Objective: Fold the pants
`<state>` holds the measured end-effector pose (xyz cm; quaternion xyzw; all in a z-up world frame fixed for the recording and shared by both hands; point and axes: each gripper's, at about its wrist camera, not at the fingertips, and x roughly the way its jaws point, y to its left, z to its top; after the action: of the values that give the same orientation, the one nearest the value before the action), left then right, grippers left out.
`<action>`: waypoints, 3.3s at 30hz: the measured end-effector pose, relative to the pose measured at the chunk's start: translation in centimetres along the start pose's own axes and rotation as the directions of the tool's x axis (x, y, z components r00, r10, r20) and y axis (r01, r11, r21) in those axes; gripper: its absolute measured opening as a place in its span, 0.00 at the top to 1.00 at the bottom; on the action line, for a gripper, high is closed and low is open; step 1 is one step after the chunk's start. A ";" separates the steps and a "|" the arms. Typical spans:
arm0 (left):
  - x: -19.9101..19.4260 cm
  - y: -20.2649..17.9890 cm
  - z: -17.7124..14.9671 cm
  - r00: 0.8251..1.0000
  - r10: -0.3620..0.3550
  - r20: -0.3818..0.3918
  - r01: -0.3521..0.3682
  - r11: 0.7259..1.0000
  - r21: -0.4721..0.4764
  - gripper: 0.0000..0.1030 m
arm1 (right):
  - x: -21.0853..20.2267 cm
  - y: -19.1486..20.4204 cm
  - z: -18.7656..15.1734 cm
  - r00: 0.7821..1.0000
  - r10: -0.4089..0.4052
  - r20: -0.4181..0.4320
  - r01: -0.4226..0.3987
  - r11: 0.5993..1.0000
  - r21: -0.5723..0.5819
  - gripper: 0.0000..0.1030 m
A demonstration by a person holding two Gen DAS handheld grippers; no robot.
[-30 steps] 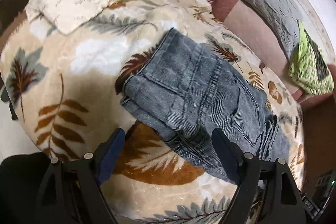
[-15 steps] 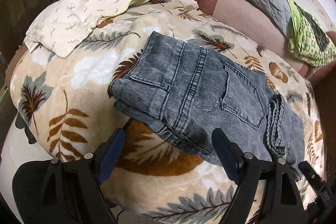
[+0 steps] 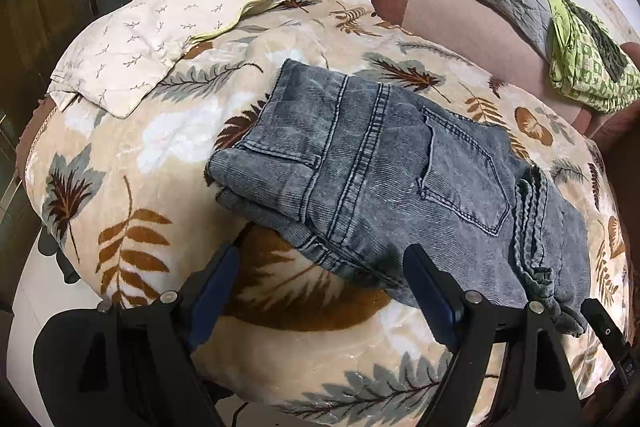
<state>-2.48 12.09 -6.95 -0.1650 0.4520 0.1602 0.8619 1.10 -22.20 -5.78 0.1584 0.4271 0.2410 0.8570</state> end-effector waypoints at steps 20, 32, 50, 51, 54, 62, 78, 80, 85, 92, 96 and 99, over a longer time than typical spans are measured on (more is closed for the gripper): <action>3.5 6.7 0.7 0.949 -0.305 -0.082 0.255 0.894 -0.370 0.18 | 0.8 1.9 1.0 0.998 0.051 -0.033 -0.052 0.998 -0.026 0.43; 4.6 5.4 1.8 0.977 -0.199 -0.083 0.166 0.940 -0.298 0.18 | 2.4 2.2 0.4 0.995 0.045 -0.087 -0.046 0.999 -0.013 0.43; 4.7 4.7 2.3 0.978 -0.191 -0.079 0.164 0.949 -0.268 0.18 | 1.9 3.4 1.8 0.992 0.075 -0.098 -0.077 0.997 -0.019 0.43; 4.8 4.6 2.4 0.978 -0.194 -0.079 0.166 0.948 -0.270 0.18 | 2.0 3.5 2.1 0.992 0.079 -0.102 -0.081 0.997 -0.014 0.43; 5.3 5.0 2.7 0.974 -0.211 -0.080 0.180 0.940 -0.289 0.18 | 2.5 3.6 3.0 0.988 0.100 -0.119 -0.100 0.995 0.011 0.43; 6.1 7.1 3.2 0.948 -0.310 -0.077 0.260 0.888 -0.380 0.18 | 5.1 5.3 6.0 0.967 0.188 -0.173 -0.174 0.980 0.093 0.43; 6.7 7.7 4.0 0.939 -0.342 -0.048 0.291 0.859 -0.422 0.21 | 12.0 5.4 9.7 0.919 0.284 -0.273 -0.194 0.930 0.313 0.43; 6.8 7.7 3.9 0.947 -0.317 -0.050 0.271 0.874 -0.404 0.30 | 12.6 4.5 9.9 0.914 0.289 -0.286 -0.176 0.915 0.363 0.41; 6.9 7.2 4.0 0.963 -0.260 -0.062 0.223 0.909 -0.352 0.41 | 15.1 3.4 9.7 0.895 0.254 -0.368 -0.093 0.910 0.403 0.40; 7.1 6.8 3.8 0.964 -0.258 -0.067 0.226 0.923 -0.312 0.37 | 17.4 4.5 9.3 0.886 0.153 -0.437 -0.002 0.945 0.328 0.40; 7.3 8.2 4.0 0.940 -0.336 -0.061 0.286 0.871 -0.399 0.37 | 17.1 5.8 10.1 0.894 0.081 -0.442 0.024 0.973 0.228 0.40; 7.5 8.1 4.2 0.927 -0.365 -0.081 0.307 0.866 -0.394 0.70 | 19.0 5.2 8.9 0.873 0.068 -0.482 0.051 0.972 0.229 0.39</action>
<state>1.15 22.08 -12.03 -0.4144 0.4421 0.0774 0.7917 16.70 -8.01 -10.58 0.1947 0.6537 0.2244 0.6960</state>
